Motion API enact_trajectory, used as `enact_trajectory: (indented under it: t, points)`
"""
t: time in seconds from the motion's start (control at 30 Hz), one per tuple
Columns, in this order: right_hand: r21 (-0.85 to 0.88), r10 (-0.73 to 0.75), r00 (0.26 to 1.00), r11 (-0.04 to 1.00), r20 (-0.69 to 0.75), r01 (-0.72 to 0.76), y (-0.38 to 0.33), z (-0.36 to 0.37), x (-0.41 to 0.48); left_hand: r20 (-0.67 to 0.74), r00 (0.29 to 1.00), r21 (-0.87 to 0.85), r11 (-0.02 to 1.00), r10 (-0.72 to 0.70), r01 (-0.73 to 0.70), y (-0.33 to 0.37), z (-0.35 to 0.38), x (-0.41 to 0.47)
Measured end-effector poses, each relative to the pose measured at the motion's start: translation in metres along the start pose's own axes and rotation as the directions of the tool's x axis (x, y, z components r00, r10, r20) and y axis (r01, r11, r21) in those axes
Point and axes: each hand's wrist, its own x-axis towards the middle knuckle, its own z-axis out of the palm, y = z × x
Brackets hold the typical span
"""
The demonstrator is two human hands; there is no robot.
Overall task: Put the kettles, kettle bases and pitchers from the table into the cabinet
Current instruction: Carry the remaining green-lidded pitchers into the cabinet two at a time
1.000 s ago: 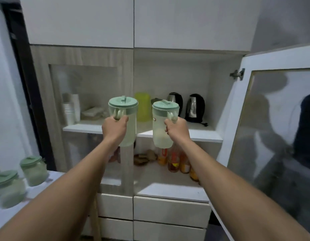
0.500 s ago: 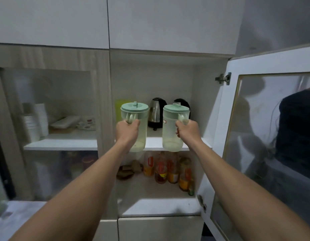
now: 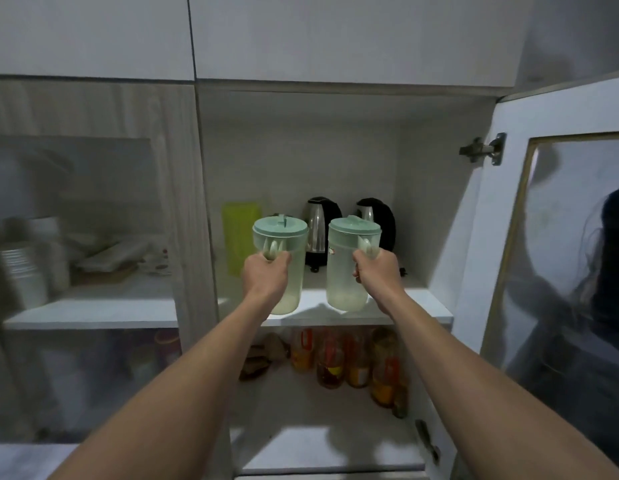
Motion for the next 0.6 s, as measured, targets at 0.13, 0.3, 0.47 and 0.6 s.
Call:
enact_trajectory:
  t: [0.13,0.3,0.47,0.6]
  points:
    - [0.014,0.015,0.998,1.000,0.064,-0.016,0.022,0.026,0.045,-0.051,0.998,-0.001,1.000,-0.027,0.027,-0.018,0.019,0.040]
    - [0.045,0.038,0.991,0.998,0.124,-0.044,0.043,0.062,0.097,-0.129,0.991,0.036,0.998,-0.044,0.049,-0.037,0.037,0.086]
    - [0.013,0.046,0.988,0.999,0.146,-0.048,0.062,0.093,0.138,-0.186,0.980,0.050,0.995,-0.074,0.085,-0.057,0.054,0.124]
    - [-0.010,0.057,0.984,0.998,0.171,-0.056,0.083,0.113,0.162,-0.227,0.968,0.056,0.991,-0.104,0.120,-0.078,0.067,0.146]
